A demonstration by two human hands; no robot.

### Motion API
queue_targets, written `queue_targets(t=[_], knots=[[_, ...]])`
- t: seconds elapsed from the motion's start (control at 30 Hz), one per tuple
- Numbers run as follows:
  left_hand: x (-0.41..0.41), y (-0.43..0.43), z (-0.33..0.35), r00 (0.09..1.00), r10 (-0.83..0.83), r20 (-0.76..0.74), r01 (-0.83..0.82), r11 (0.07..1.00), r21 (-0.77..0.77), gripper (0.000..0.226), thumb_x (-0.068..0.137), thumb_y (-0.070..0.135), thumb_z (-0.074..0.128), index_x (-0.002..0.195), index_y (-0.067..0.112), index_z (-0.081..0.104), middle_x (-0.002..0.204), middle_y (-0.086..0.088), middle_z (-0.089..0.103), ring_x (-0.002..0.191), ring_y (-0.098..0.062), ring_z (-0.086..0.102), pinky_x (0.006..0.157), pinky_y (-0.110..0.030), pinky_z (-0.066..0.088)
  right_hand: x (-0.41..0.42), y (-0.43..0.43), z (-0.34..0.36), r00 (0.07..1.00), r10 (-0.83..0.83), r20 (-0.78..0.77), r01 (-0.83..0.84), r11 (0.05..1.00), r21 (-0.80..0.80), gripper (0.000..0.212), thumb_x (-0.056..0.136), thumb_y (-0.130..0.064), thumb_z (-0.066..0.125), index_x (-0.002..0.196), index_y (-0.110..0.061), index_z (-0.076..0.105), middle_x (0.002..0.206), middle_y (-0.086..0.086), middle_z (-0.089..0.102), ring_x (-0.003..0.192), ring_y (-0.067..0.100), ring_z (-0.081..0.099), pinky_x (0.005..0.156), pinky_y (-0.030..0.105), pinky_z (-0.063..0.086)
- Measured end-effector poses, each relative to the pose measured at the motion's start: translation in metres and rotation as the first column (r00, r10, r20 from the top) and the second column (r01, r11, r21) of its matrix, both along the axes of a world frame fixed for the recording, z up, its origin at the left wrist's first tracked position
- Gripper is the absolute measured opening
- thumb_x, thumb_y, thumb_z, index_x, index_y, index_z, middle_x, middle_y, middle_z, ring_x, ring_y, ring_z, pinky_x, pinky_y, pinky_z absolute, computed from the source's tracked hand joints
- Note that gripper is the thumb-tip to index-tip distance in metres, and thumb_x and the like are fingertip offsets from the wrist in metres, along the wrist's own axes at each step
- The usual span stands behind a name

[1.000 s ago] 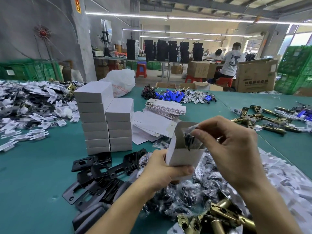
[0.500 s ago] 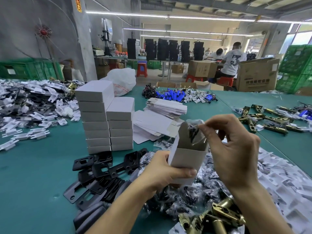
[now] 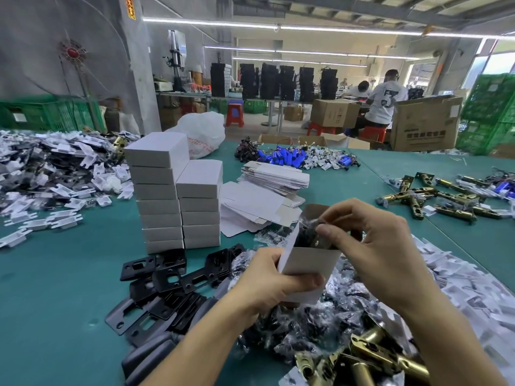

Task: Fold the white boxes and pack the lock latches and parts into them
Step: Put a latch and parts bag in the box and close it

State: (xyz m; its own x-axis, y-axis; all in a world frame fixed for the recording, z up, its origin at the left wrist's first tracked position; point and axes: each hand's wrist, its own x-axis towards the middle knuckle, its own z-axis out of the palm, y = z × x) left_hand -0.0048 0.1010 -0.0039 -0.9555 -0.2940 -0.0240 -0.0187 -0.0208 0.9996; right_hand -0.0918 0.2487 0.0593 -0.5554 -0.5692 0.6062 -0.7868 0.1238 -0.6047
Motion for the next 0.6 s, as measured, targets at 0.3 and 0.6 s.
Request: queue_targets(t=[0.3, 0.6], knots=[[0.001, 0.002, 0.002, 0.999, -0.044, -0.009, 0.044, 0.999, -0.017, 0.015, 0.069, 0.023, 0.082, 0.083, 0.024, 0.077, 0.084, -0.001, 0.074, 0.075, -0.013, 0.067, 0.062, -0.027, 0.053, 0.002, 0.004, 0.003, 0.993, 0.052, -0.11, -0.033, 0.985, 0.169, 0.022, 0.082, -0.024, 0.076, 0.081, -0.046, 0.072, 0.084, -0.043, 0.057, 0.085, -0.001, 0.05, 0.07, 0.007, 0.037], [0.0, 0.001, -0.001, 0.998, -0.06, 0.017, 0.061, 0.998, -0.029, 0.019, 0.079, 0.001, 0.082, 0.083, 0.018, 0.074, 0.074, 0.007, 0.071, 0.072, -0.008, 0.065, 0.066, -0.022, 0.053, 0.003, -0.003, -0.003, 0.987, 0.046, -0.153, 0.025, 0.902, 0.431, 0.032, 0.085, -0.057, 0.049, 0.107, -0.048, 0.07, 0.092, -0.021, 0.06, 0.094, 0.003, 0.043, 0.083, 0.028, 0.039]])
